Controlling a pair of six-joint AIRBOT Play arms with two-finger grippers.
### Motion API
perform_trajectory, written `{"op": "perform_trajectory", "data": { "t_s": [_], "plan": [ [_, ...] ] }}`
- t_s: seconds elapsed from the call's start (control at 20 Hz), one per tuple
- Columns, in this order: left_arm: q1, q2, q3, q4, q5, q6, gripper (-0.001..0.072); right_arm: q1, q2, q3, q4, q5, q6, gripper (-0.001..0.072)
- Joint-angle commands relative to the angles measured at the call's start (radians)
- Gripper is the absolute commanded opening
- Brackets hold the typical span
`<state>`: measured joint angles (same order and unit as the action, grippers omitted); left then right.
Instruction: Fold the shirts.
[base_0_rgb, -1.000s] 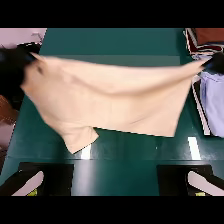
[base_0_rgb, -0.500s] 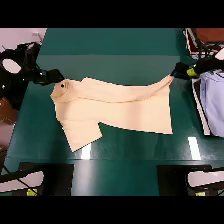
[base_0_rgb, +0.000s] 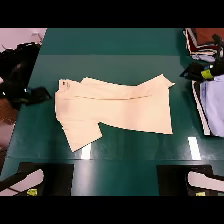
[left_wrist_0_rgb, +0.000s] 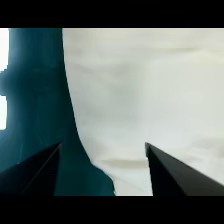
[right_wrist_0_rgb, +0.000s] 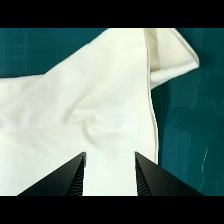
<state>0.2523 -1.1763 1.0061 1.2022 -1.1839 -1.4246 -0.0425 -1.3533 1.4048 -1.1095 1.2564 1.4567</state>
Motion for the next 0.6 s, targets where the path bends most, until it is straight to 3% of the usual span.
{"op": "perform_trajectory", "data": {
  "t_s": [0.0,0.3,0.55],
  "plan": [
    [0.009,0.061,-0.214,-0.02,0.056,-0.01,0.0608,-0.004,0.128,-0.172,0.02,-0.035,-0.003,0.0366],
    [0.009,0.061,-0.368,-0.214,0.235,0.047,0.0608,-0.004,0.233,-0.274,0.019,-0.049,-0.003,0.0367],
    [0.009,0.061,-0.401,-0.226,0.258,0.048,0.0606,-0.004,0.274,-0.274,0.018,-0.048,-0.002,0.0366]
  ]
}}
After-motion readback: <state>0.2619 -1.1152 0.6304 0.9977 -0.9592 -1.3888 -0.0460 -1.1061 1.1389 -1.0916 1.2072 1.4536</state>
